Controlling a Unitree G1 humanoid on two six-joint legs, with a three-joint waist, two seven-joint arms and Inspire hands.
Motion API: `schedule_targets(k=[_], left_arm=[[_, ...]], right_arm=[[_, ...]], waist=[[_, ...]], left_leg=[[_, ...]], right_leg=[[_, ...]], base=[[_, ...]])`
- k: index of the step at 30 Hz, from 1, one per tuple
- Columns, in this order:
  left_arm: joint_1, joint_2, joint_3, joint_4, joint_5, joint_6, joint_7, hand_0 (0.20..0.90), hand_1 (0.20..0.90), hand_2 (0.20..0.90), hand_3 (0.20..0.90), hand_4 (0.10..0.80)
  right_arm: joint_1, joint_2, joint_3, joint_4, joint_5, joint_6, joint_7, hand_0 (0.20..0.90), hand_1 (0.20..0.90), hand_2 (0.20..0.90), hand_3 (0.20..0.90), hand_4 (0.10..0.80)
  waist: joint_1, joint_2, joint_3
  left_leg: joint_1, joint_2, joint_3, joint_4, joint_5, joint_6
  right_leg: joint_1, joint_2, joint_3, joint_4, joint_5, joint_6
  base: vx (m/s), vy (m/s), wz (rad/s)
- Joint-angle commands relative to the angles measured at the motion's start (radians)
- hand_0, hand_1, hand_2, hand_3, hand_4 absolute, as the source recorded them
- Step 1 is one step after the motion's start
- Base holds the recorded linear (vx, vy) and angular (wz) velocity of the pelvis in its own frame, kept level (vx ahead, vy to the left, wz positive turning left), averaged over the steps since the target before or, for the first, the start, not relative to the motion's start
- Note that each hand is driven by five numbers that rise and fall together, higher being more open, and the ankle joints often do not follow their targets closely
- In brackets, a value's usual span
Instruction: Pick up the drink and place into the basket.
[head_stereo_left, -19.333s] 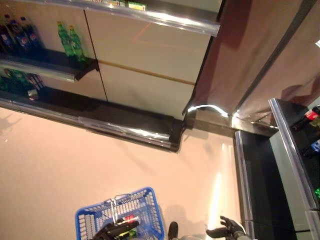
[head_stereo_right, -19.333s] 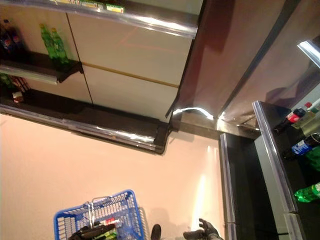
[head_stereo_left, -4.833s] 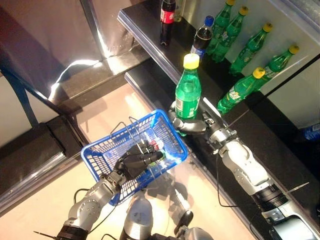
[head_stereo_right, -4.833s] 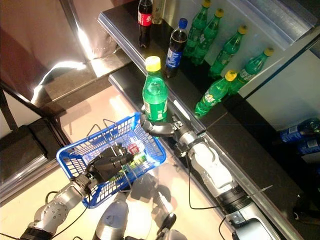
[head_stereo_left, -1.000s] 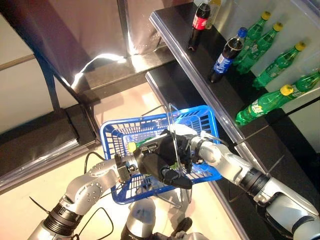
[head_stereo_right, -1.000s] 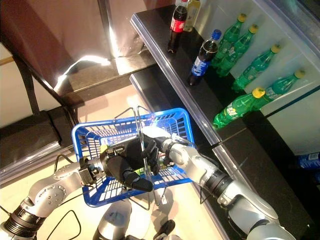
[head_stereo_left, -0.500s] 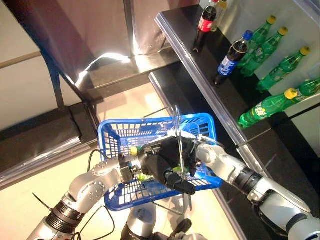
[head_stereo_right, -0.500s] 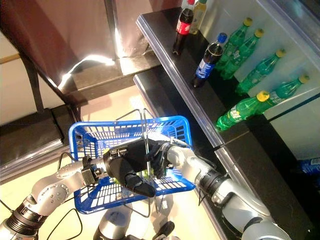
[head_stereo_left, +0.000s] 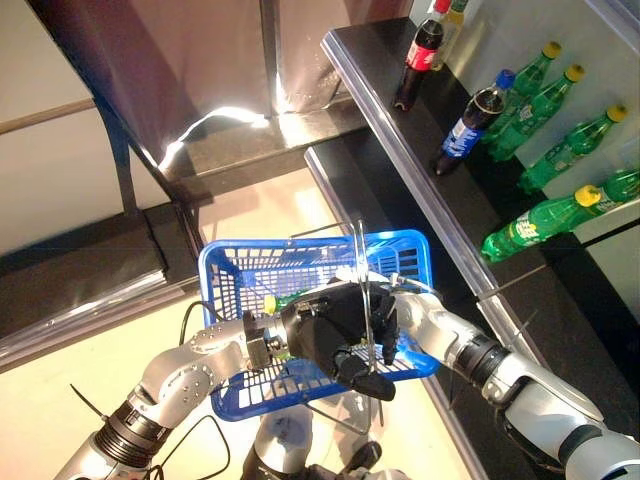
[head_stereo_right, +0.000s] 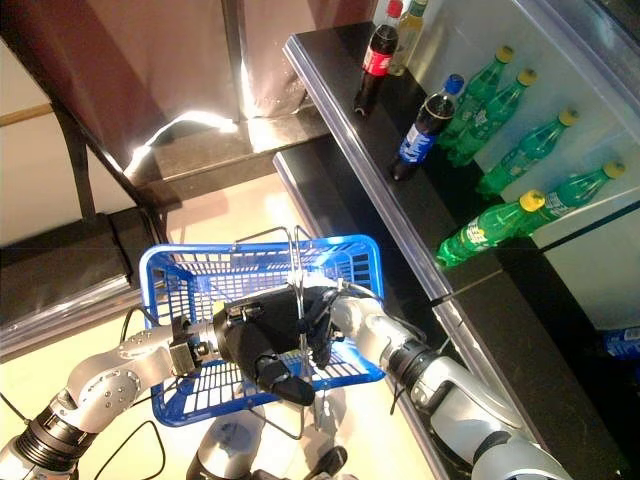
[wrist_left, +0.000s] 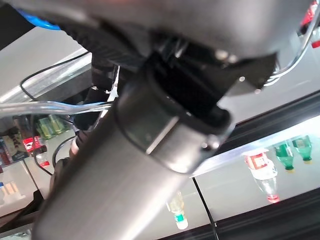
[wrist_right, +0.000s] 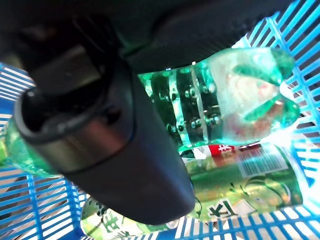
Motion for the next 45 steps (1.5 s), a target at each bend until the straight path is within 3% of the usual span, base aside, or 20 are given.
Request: schedule_targets(k=[1, 17, 29, 38, 45], left_arm=[[-0.135, -0.252, -0.05, -0.312, -0.192, -0.196, -0.239, 0.3, 0.3, 0.3, 0.2, 0.1], [-0.128, -0.262, -0.046, -0.306, -0.183, -0.199, -0.214, 0.3, 0.3, 0.3, 0.2, 0.1], [-0.107, -0.252, -0.001, -0.28, -0.173, -0.245, -0.124, 0.3, 0.3, 0.3, 0.2, 0.1], [-0.053, -0.252, 0.078, -0.237, -0.141, -0.287, -0.052, 0.3, 0.3, 0.3, 0.2, 0.1], [0.001, -0.254, 0.165, -0.205, -0.127, -0.332, 0.013, 0.3, 0.3, 0.3, 0.2, 0.1]], right_arm=[[-0.019, 0.111, 0.075, 0.103, 0.003, -0.029, -0.019, 0.9, 0.9, 0.9, 0.9, 0.8], [-0.002, 0.12, 0.05, 0.1, 0.026, -0.017, -0.052, 0.9, 0.9, 0.9, 0.9, 0.8], [0.048, 0.056, -0.001, 0.004, 0.088, -0.015, -0.086, 0.9, 0.9, 0.9, 0.9, 0.8], [0.113, 0.001, -0.079, -0.108, 0.143, -0.036, -0.141, 0.9, 0.9, 0.9, 0.9, 0.8], [0.228, -0.049, -0.198, -0.269, 0.158, -0.119, -0.246, 0.9, 0.9, 0.9, 0.9, 0.8]], waist=[[-0.006, -0.026, -0.384], [-0.011, -0.024, -0.385], [-0.044, -0.021, -0.384], [-0.08, -0.017, -0.38], [-0.138, 0.002, -0.379]], left_leg=[[0.063, 0.008, 0.011, -0.025, -0.084, 0.016], [0.066, 0.008, 0.016, -0.025, -0.085, 0.018], [0.071, 0.014, 0.05, -0.025, -0.089, 0.019], [0.078, 0.024, 0.097, -0.025, -0.093, 0.02], [0.085, 0.037, 0.157, -0.025, -0.1, 0.022]], right_leg=[[-0.026, -0.005, -0.02, -0.001, 0.039, -0.016], [-0.028, -0.004, -0.018, -0.001, 0.041, -0.017], [-0.038, -0.004, 0.009, -0.001, 0.044, -0.014], [-0.047, -0.006, 0.044, -0.001, 0.047, -0.009], [-0.068, -0.014, 0.092, -0.001, 0.055, 0.002]], base=[[0.0, 0.0, 0.0], [0.0, 0.0, 0.0], [-0.006, 0.012, -0.02], [-0.016, 0.026, -0.1], [-0.035, 0.049, -0.2]])
